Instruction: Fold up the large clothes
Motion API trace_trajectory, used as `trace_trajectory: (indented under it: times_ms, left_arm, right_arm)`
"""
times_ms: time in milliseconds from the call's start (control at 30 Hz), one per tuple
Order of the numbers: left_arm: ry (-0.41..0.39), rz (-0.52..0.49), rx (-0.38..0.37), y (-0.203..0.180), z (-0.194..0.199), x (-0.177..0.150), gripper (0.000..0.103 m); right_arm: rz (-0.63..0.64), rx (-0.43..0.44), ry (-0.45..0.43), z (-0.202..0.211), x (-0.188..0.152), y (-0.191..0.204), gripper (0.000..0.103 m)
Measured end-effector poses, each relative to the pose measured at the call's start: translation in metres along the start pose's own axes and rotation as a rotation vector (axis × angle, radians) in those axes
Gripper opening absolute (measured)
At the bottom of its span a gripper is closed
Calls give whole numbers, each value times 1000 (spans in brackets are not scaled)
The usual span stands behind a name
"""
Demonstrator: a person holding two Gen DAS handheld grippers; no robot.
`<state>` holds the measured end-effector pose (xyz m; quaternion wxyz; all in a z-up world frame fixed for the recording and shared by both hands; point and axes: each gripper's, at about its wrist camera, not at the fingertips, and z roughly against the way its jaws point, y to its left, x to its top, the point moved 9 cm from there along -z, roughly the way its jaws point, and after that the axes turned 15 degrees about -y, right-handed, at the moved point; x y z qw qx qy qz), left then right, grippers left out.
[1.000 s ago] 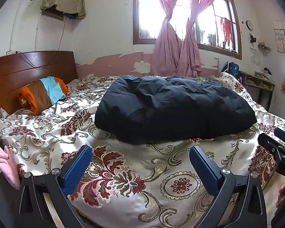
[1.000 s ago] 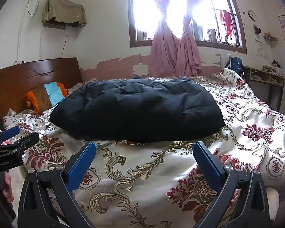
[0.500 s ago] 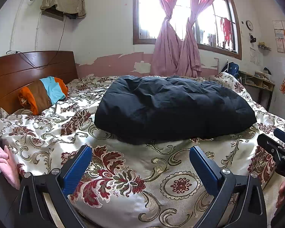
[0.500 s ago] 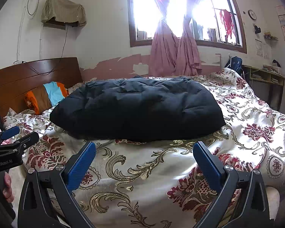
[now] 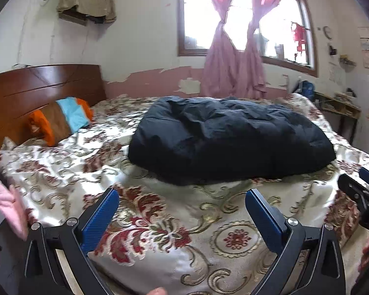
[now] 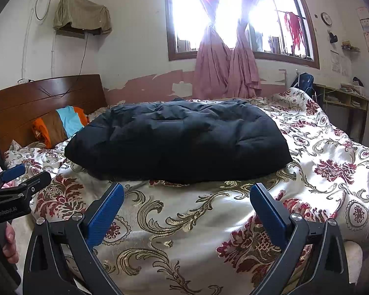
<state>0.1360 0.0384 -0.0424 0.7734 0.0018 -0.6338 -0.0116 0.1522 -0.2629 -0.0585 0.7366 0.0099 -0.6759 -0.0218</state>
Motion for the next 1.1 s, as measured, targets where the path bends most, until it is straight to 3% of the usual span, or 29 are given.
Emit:
trace_trajectory:
  times_ms: [1100]
  left_arm:
    - [1,12,19,1,-1,-2,103]
  right_arm:
    - [0,3,5,2,-3,1,101]
